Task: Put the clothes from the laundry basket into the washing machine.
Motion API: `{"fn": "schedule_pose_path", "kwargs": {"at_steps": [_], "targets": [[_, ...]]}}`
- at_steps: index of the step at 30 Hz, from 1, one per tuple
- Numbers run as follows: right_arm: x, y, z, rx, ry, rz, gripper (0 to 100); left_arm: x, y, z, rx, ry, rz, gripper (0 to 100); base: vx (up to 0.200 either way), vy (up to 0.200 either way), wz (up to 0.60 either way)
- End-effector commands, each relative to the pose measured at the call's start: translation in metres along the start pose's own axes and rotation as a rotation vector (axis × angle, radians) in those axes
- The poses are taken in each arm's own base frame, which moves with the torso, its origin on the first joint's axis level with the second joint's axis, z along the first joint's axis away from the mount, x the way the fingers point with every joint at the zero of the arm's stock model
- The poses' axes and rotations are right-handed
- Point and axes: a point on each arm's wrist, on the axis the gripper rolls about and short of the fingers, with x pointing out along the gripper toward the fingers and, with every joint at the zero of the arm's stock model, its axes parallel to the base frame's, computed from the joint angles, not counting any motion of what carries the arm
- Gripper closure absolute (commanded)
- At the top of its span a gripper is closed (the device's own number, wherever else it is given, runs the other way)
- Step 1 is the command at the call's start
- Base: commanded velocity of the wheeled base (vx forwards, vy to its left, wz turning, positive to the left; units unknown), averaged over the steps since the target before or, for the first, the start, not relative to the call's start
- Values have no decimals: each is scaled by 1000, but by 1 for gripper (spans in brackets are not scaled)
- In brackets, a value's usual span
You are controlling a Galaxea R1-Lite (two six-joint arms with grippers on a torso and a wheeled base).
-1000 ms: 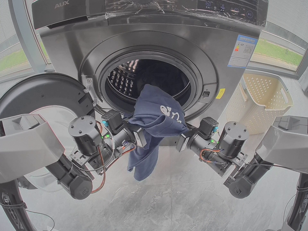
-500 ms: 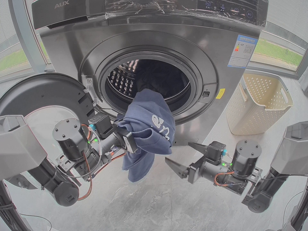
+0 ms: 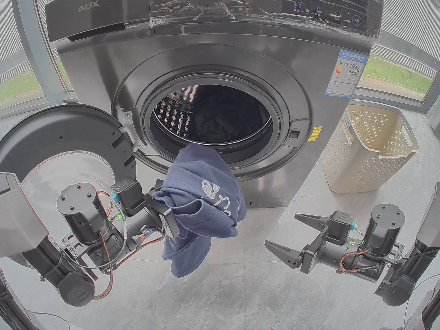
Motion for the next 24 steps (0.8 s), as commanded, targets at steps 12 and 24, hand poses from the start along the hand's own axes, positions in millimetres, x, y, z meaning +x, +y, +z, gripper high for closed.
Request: {"fn": "schedule_pose_path", "kwargs": {"at_steps": [12, 24], "targets": [[-3, -5, 1, 5, -5, -22, 0, 5, 1, -5, 0, 12, 1, 100, 150, 0, 0], [-4, -4, 1, 3, -2, -17, 0, 6, -1, -9, -2, 27, -5, 100, 200, 0, 0]]}}
